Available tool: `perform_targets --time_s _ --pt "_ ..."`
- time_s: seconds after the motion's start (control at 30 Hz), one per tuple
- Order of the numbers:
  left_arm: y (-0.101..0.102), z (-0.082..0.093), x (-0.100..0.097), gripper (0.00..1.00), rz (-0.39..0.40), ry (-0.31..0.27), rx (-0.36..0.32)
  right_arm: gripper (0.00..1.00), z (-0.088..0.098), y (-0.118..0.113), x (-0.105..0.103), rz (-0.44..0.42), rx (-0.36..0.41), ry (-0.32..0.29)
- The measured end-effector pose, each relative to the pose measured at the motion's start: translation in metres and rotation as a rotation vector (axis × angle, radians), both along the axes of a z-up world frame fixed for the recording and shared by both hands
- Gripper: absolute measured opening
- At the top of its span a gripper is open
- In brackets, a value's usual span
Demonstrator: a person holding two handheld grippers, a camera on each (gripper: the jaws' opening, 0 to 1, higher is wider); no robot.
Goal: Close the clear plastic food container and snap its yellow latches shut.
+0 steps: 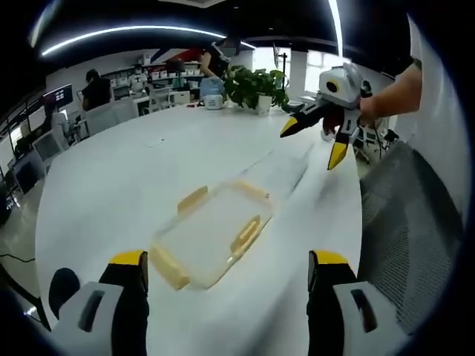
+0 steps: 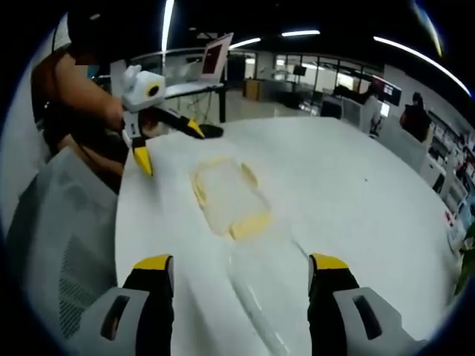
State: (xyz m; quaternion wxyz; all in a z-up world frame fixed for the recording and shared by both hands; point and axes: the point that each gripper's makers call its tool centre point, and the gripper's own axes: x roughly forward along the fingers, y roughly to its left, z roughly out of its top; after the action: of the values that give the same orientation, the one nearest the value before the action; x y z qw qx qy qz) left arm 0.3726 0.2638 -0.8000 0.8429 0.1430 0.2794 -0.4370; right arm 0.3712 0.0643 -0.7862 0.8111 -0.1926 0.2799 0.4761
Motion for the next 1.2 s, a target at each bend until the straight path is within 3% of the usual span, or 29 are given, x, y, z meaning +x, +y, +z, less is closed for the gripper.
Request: perform_targets --time_s 0.77,1.2 --pt "0.01 -0.006 0.016 0.88 -0.056 0.008 0.059 0.72 -0.007 0.016 0.014 0.078 -0.032 0.014" --pt "0.015 -0.009 0.023 0.85 -0.087 0.009 0.099 0.72 -0.005 0.023 0.025 0.132 -0.062 -0.013"
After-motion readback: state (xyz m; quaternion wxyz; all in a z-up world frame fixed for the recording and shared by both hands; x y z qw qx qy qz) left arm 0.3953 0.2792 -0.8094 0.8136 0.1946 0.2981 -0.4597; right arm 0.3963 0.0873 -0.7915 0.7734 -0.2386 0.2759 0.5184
